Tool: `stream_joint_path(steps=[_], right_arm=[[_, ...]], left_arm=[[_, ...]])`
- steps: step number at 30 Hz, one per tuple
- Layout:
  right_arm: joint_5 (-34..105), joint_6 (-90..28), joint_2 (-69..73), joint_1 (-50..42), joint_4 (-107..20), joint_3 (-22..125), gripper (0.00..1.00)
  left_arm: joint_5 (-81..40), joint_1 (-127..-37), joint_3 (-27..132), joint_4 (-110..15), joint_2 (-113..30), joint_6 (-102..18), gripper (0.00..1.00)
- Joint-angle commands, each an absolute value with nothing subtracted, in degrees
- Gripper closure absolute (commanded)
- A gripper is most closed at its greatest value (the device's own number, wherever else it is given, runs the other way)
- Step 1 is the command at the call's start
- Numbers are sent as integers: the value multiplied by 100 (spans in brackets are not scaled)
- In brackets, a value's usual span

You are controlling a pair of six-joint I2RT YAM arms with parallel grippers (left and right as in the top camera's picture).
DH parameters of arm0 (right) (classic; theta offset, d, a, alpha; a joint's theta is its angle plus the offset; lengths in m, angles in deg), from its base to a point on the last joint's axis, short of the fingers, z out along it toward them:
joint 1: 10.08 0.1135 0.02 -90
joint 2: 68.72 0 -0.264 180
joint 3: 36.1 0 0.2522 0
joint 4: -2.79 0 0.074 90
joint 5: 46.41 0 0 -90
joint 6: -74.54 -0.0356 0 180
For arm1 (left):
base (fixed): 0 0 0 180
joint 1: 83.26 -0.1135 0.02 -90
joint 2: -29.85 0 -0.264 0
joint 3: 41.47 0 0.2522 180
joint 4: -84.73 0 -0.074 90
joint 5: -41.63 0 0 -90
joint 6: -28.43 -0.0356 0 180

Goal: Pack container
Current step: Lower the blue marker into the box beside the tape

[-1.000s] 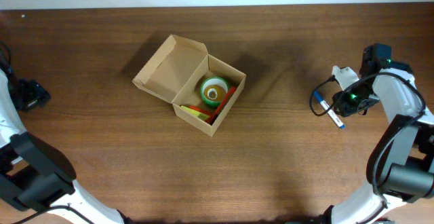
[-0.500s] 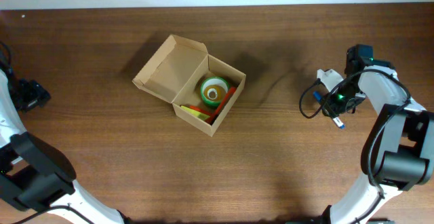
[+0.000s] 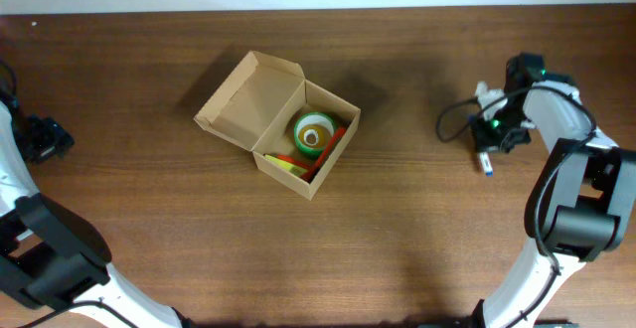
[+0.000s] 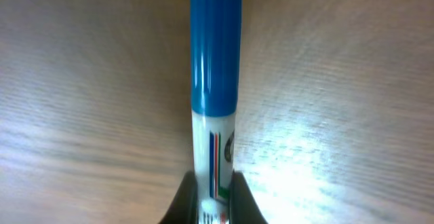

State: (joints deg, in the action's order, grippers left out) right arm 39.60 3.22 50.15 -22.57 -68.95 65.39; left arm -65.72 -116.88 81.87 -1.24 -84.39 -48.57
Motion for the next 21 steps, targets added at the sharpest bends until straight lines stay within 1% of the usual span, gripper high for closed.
stream_joint_path(steps=[1, 4, 6, 7, 9, 12, 15, 17, 21], right_arm=[[3346, -749, 4996, -2198, -7365, 7448, 96], [3152, -1803, 4994, -1943, -8595, 8867, 96], [3154, -2603, 4994, -1453, -9404, 9907, 96], [3156, -3245, 4991, -1014, -9754, 10519, 96], [3206, -4052, 4991, -150, -9977, 11404, 96], [4179, -5363, 4991, 1430, -9907, 12455, 96], [4719, -6598, 5000, 2665, -9819, 12600, 96], [5097, -7324, 5087, 3185, -9822, 12541, 96], [5184, -8456, 5387, 3399, -9795, 12519, 96]], left_arm=[[-6589, -11719, 8160, -119, -8297, -4925, 0], [-6589, -11719, 8160, -119, -8297, -4925, 0], [-6589, -11719, 8160, -119, -8297, -4925, 0], [-6589, -11719, 8160, -119, -8297, -4925, 0], [-6589, -11719, 8160, -119, -8297, -4925, 0], [-6589, -11719, 8160, -119, -8297, -4925, 0], [-6589, -11719, 8160, -119, -8297, -4925, 0], [-6589, -11719, 8160, -119, -8297, -4925, 0], [-6589, -11719, 8160, -119, -8297, -4925, 0]])
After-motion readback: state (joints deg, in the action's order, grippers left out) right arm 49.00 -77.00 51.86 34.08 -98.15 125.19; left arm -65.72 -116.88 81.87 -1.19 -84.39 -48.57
